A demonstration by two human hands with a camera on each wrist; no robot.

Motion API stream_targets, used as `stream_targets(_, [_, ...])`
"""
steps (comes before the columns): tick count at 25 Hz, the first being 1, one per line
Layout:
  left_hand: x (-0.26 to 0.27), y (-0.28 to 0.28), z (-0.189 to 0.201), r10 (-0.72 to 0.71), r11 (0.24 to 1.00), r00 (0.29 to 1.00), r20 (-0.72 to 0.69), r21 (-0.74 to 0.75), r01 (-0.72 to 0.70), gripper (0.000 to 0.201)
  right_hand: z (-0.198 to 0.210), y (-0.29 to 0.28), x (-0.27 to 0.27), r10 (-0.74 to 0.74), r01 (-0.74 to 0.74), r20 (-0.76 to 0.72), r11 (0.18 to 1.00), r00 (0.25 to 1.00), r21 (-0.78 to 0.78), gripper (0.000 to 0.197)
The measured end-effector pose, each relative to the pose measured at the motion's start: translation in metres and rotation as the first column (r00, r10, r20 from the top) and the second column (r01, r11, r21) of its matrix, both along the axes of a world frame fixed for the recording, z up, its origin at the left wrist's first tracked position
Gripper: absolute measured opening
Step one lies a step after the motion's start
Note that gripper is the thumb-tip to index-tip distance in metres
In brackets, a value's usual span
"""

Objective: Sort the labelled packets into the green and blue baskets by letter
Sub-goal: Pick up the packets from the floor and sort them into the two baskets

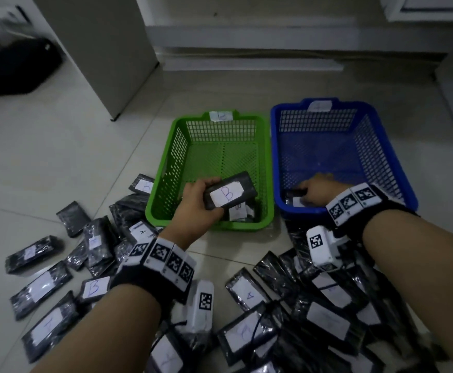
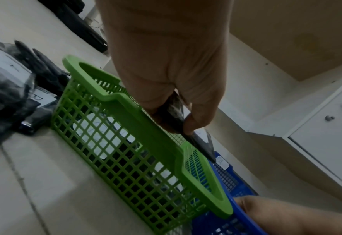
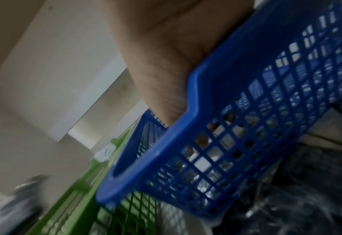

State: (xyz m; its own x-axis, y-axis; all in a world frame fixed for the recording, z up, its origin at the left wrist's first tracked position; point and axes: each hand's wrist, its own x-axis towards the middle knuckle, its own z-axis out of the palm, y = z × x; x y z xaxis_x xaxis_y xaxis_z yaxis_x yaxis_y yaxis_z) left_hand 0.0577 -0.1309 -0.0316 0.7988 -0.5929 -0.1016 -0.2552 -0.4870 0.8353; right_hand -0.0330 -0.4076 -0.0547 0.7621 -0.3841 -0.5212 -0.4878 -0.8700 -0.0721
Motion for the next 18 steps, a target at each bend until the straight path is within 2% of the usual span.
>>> stream_targets(1, [0.001,-0.008,-0.001,-0.005,0.997,1.000,0.016,0.075,0.004,0.057,0.000,-0.001,-0.001,-0.004,0.005,0.032,1.000,0.999,-0.030,0.035])
stream_targets(3, [0.003,-0.020,-0.003,-0.040,0.983,0.999,0.021,0.182,0.035,0.046,0.000,-0.002,-0.007,-0.121,0.106,0.201,0.991,0.972,0.083,0.029])
stream_targets(4, [0.006,-0.025,-0.003,-0.077,0.966,0.996,0.036,0.249,0.065,0.043,0.002,0.001,-0.011,-0.198,0.149,0.360,0.976,0.912,0.159,0.026])
stream_targets(6, [0.008,-0.031,-0.005,-0.168,0.906,0.983,0.067,0.403,0.128,0.043,0.010,0.023,-0.029,-0.244,0.143,0.651,0.968,0.719,0.204,0.020])
stream_targets(8, [0.007,-0.033,-0.011,-0.194,0.881,0.973,0.122,0.458,0.118,0.044,0.017,0.056,-0.054,-0.213,0.045,0.816,0.974,0.537,0.224,0.018])
stream_targets(9, [0.002,-0.033,-0.013,-0.175,0.904,0.967,0.185,0.420,0.084,0.043,0.017,0.074,-0.067,-0.210,-0.012,0.838,0.968,0.503,0.250,0.018])
stream_targets(10, [-0.008,-0.031,-0.015,-0.138,0.940,0.951,0.276,0.340,0.037,0.041,0.014,0.089,-0.080,-0.207,-0.059,0.821,0.958,0.531,0.280,0.017])
stream_targets(12, [-0.037,-0.020,-0.018,-0.031,0.995,0.871,0.490,0.101,-0.022,0.030,0.000,0.111,-0.099,-0.146,-0.131,0.709,0.938,0.690,0.321,0.017])
stream_targets(14, [-0.069,-0.003,-0.026,-0.050,0.995,0.837,0.545,-0.043,0.088,0.019,-0.014,0.122,-0.110,0.036,-0.186,0.536,0.956,0.843,0.228,0.027])
stream_targets(16, [-0.091,0.018,-0.043,-0.263,0.958,0.879,0.397,-0.002,0.288,0.021,-0.022,0.128,-0.116,0.226,-0.276,0.369,0.957,0.902,0.089,0.058])
stream_targets(17, [-0.094,0.028,-0.052,-0.398,0.916,0.873,0.283,0.063,0.397,0.030,-0.024,0.128,-0.116,0.287,-0.317,0.309,0.947,0.907,0.049,0.071])
stream_targets(18, [-0.095,0.036,-0.058,-0.522,0.853,0.834,0.179,0.140,0.503,0.044,-0.025,0.131,-0.115,0.325,-0.341,0.261,0.940,0.909,0.016,0.081])
